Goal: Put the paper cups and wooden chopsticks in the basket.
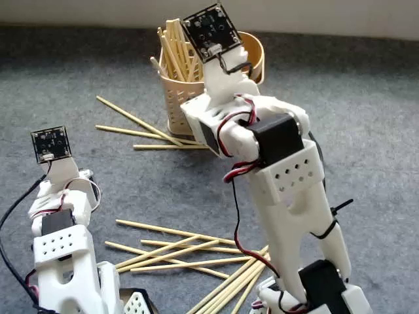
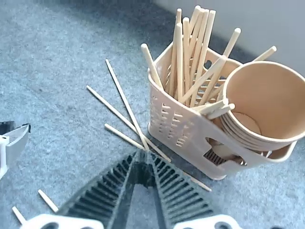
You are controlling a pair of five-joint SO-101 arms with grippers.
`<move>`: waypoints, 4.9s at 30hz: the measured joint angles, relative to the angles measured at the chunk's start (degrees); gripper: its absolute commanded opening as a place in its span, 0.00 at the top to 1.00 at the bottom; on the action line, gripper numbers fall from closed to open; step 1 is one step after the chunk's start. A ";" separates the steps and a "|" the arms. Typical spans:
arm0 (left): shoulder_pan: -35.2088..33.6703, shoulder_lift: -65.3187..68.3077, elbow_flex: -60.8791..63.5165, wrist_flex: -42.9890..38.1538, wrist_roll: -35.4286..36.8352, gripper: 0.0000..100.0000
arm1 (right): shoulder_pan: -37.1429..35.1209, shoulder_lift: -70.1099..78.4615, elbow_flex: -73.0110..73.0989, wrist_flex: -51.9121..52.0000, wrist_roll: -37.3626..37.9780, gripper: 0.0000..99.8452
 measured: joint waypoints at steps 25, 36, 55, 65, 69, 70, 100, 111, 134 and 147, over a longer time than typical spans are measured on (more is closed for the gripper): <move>0.00 0.00 0.00 0.00 0.00 0.90 | 18.73 -40.79 62.59 -7.03 0.00 0.99; 0.00 0.00 0.00 0.00 0.00 0.90 | 25.58 -59.08 88.62 -21.36 0.00 0.99; 0.00 0.00 -0.09 0.00 0.00 0.90 | 27.43 -64.00 109.98 -44.75 0.00 0.99; 8.35 0.00 -11.25 11.43 -0.44 0.89 | 27.43 -64.00 111.65 -45.71 0.00 0.99; 13.63 0.00 -16.35 18.20 -5.89 0.89 | 27.43 -64.09 112.18 -45.71 0.00 0.99; 14.86 0.00 -17.23 19.43 -7.30 0.89 | 27.43 -64.09 112.18 -45.71 0.00 0.99; 48.97 0.00 -20.13 45.36 -24.18 0.77 | 33.32 -64.09 112.35 -45.71 0.00 0.99; 57.41 0.00 -10.02 40.09 -23.38 0.80 | 33.41 -64.09 112.35 -45.71 0.00 0.99; 58.11 0.00 1.14 26.46 -23.03 0.90 | 33.41 -64.09 112.35 -45.71 0.00 0.99; 58.11 0.00 0.35 26.37 -20.40 0.99 | 33.41 -64.09 112.35 -45.71 0.00 0.99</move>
